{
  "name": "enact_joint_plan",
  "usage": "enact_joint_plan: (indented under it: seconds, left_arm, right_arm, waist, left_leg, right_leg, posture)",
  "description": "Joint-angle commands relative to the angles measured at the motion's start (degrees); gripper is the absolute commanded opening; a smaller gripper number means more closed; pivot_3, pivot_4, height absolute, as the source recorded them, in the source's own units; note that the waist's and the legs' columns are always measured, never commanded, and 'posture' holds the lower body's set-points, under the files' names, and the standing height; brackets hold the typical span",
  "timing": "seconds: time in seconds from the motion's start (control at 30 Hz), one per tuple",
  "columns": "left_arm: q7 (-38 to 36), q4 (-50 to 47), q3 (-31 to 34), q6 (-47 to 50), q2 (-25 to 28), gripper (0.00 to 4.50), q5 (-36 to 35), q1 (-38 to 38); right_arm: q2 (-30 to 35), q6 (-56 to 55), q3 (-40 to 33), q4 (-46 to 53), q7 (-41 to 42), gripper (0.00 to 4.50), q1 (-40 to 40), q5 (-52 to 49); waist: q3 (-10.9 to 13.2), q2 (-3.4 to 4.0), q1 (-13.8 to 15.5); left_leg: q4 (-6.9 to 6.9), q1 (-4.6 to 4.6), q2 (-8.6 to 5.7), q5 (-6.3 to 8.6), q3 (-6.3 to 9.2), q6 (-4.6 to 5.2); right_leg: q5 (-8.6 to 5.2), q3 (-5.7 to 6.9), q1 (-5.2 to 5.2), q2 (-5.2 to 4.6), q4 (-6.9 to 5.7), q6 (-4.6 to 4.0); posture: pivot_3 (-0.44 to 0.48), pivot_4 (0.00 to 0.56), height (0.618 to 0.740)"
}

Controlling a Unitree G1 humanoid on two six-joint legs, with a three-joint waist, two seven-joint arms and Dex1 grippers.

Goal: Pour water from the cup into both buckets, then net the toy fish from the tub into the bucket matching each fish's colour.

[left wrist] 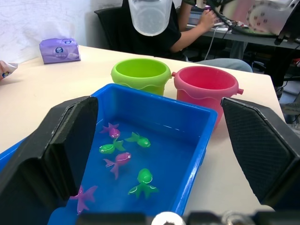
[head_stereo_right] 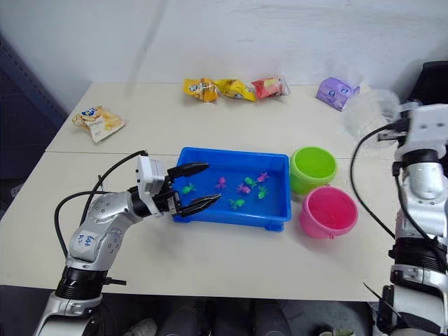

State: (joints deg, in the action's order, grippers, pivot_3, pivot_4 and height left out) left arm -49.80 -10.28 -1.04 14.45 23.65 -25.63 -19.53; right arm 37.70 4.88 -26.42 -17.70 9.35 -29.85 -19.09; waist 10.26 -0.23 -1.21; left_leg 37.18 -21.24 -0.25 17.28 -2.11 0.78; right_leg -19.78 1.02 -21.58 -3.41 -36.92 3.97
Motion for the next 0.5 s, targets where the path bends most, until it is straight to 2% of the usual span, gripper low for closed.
enact_joint_plan:
  seconds: [0.03,0.13,0.23,0.43,0.5]
  left_arm:
    - [-1.0,-1.3,0.9,0.1,0.7,4.5,-1.6,-0.7]
    - [-2.5,-1.5,0.8,0.5,1.1,4.5,-2.5,-1.1]
    - [-3.7,-1.4,0.5,0.9,1.3,4.5,-3.0,-1.3]
    - [-4.5,-1.4,-0.7,0.7,0.9,4.5,-2.5,-1.1]
    - [-3.8,-2.4,-1.0,1.4,0.7,4.5,-2.5,-1.0]
  right_arm:
    - [1.8,10.8,-6.8,6.4,3.3,0.05,3.5,-9.2]
    - [-0.2,15.6,-11.4,6.3,3.6,0.05,7.4,-14.3]
    - [-2.9,16.0,-13.0,3.6,3.3,0.05,9.4,-15.7]
    - [-6.7,8.5,-12.6,-4.6,4.4,0.05,8.8,-13.1]
    - [-7.6,1.7,-10.5,-8.7,6.6,0.05,10.1,-9.6]
  waist:
    - [0.0,0.0,0.1]
    - [0.0,0.0,0.1]
    - [0.0,0.0,-0.2]
    - [0.0,0.04,-0.7]
    - [0.0,0.03,-0.5]
  left_leg:
    - [-0.03,-0.01,0.0,0.01,0.0,0.01]
    - [-0.06,0.0,0.0,0.03,-0.01,0.06]
    - [-0.04,0.03,0.0,0.05,-0.02,0.08]
    - [-0.07,0.11,-0.01,0.04,-0.1,0.09]
    - [-0.07,0.1,-0.01,0.04,-0.1,0.09]
  right_leg:
    - [0.0,0.01,0.0,0.0,0.0,0.0]
    - [0.0,0.0,0.0,0.0,0.04,0.0]
    - [0.0,-0.02,0.01,0.0,0.11,0.0]
    - [0.0,-0.12,-0.02,0.03,0.02,0.0]
    - [0.0,-0.11,-0.03,0.02,0.03,0.0]
  posture:
    - [0.0,0.15,0.74]
    - [0.0,0.15,0.74]
    - [0.0,0.15,0.74]
    - [0.0,0.15,0.74]
    - [0.0,0.15,0.74]
